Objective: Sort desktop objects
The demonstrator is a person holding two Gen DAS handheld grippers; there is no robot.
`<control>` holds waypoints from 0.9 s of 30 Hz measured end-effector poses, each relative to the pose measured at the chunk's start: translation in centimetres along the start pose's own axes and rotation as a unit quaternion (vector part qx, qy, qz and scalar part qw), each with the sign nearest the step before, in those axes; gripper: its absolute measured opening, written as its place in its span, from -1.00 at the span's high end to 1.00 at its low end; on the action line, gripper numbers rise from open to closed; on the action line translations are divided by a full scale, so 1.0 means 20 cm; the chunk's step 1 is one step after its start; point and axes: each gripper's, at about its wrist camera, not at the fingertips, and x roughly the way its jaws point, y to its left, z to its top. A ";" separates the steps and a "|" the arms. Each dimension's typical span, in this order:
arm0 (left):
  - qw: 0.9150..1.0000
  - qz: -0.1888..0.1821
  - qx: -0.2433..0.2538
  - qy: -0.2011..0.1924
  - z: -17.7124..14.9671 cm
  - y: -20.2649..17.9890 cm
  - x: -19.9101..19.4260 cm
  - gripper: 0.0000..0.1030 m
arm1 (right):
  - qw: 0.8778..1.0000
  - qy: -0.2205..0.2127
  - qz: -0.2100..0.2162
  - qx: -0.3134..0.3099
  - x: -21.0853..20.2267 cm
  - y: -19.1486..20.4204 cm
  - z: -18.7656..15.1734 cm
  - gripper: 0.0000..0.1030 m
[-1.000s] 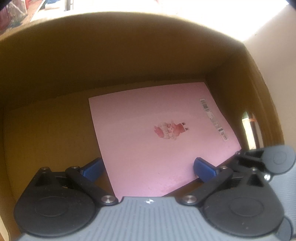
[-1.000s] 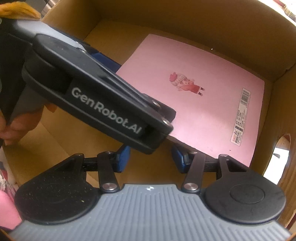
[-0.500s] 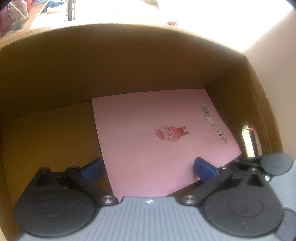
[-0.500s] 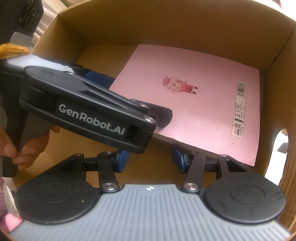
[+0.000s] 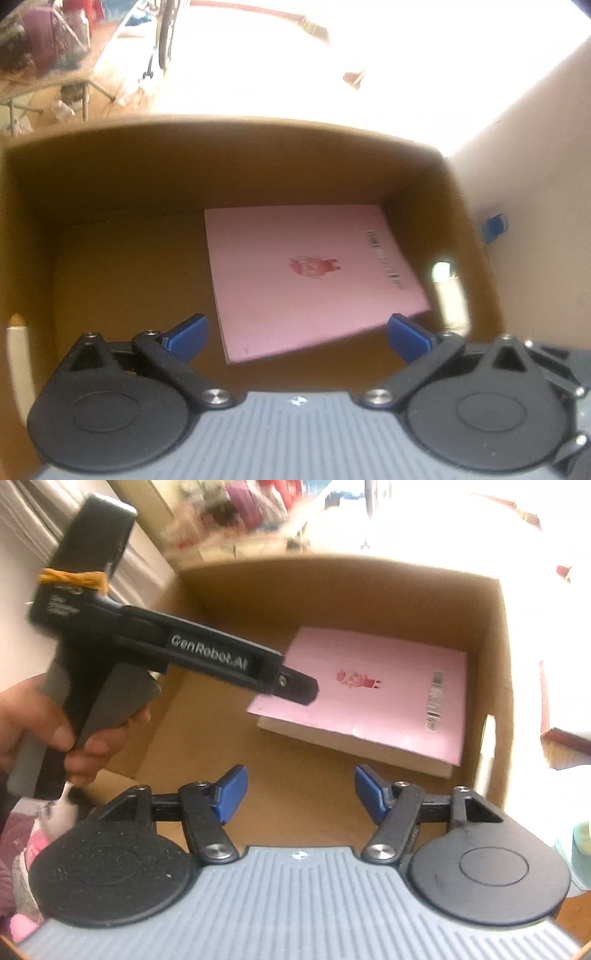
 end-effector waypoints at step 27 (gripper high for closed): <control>0.990 -0.008 0.000 -0.141 -1.33 -0.06 -0.84 -1.00 | 0.974 -0.167 -0.087 0.129 -0.28 0.16 -1.49 -0.97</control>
